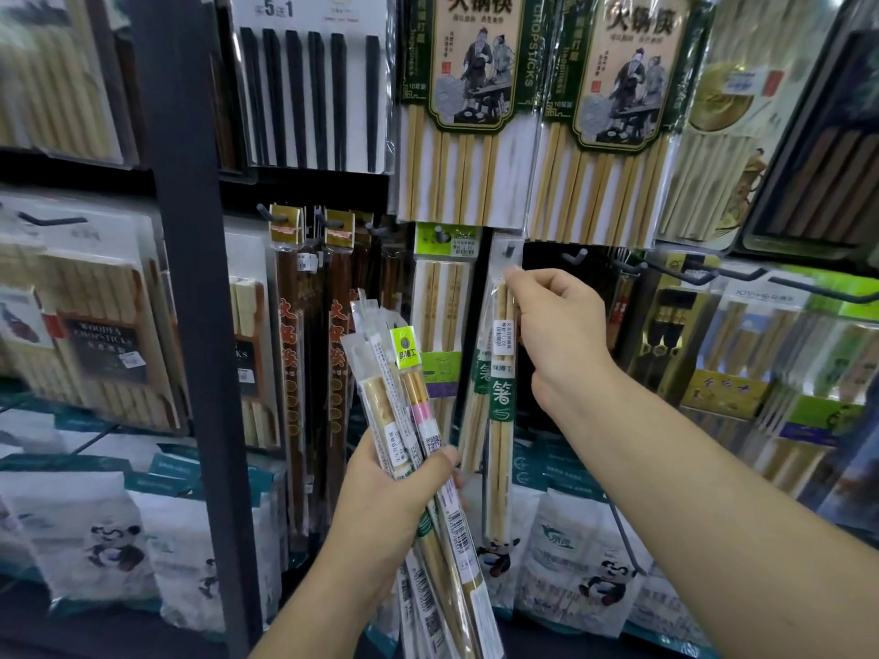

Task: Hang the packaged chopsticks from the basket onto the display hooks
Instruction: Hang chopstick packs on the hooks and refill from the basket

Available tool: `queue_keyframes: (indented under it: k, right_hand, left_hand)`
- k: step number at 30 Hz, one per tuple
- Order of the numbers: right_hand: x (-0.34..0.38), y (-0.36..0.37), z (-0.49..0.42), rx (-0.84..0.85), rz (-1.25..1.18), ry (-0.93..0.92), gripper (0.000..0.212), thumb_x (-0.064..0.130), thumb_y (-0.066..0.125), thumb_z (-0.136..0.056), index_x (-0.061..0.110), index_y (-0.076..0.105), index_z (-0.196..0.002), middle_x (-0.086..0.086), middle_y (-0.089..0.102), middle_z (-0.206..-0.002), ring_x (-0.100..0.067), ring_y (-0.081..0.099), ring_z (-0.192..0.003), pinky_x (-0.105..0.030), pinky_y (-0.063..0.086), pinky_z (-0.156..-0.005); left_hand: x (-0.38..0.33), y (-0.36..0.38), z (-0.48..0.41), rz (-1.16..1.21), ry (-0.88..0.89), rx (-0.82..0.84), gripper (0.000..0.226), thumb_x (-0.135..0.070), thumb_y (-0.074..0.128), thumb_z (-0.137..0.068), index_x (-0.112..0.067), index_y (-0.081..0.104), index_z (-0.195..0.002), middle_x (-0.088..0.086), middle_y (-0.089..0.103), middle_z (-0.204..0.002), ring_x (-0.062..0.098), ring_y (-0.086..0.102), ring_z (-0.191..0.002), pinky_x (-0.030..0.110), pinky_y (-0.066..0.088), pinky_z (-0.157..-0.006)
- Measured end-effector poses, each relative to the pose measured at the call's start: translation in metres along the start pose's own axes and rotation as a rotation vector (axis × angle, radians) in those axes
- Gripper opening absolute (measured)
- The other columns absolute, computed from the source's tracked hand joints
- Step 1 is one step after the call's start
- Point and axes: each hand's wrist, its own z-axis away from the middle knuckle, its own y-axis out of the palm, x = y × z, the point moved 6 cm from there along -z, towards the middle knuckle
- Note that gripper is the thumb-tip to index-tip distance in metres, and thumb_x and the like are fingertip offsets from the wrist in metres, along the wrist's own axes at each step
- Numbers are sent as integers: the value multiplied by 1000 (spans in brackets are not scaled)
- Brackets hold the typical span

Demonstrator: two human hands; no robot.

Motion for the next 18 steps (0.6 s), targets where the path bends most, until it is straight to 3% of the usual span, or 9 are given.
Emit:
queue_keyframes:
  k: [4, 6, 9, 12, 15, 18]
  right_hand:
    - [-6, -7, 0, -70, 77, -31, 18, 31, 71, -94, 14, 68, -92, 5, 62, -82, -6, 57, -72, -16, 45, -65]
    - [-9, -10, 8, -79, 127, -74, 20, 34, 72, -93, 15, 65, -92, 5, 61, -83, 0, 55, -68, -11, 42, -60]
    - [-16, -2, 29, 113, 217, -112, 23, 34, 73, -92, 14, 67, -84, 4, 61, -73, 2, 52, -59, -11, 44, -56]
    - [-32, 13, 50, 407, 325, -20, 22, 34, 80, -86, 15, 70, -88, -8, 69, -79, -8, 63, -68, -23, 52, -63]
    - [-39, 14, 56, 472, 329, 18, 23, 30, 81, -86, 11, 70, -93, -20, 72, -90, -17, 66, -70, -30, 56, -65]
    - [-39, 9, 54, 479, 320, 12, 21, 28, 80, -87, 11, 71, -94, -19, 73, -89, -15, 64, -70, -27, 52, -62]
  left_hand:
    - [-1, 1, 1, -19, -1, 34, 33, -10, 79, -86, -4, 64, -115, 17, 76, -88, 29, 77, -80, 29, 60, -67]
    - [-2, 3, 2, -19, -1, 54, 39, -16, 82, -81, -5, 65, -115, 15, 78, -92, 27, 77, -81, 29, 60, -69]
    - [-3, 7, 4, -25, 6, 64, 42, -22, 84, -75, -10, 68, -112, 16, 78, -98, 25, 77, -83, 29, 60, -70]
    - [-3, 11, 4, -52, 32, 89, 32, -23, 87, -79, -22, 74, -109, 9, 79, -103, 24, 76, -95, 36, 61, -82]
    - [-6, 13, 4, -17, 54, 111, 35, -24, 87, -78, -25, 75, -112, 6, 79, -109, 24, 75, -104, 37, 60, -88]
    - [-5, 14, 4, -58, 69, 112, 37, -24, 87, -79, -32, 74, -112, 3, 79, -111, 21, 75, -105, 40, 56, -92]
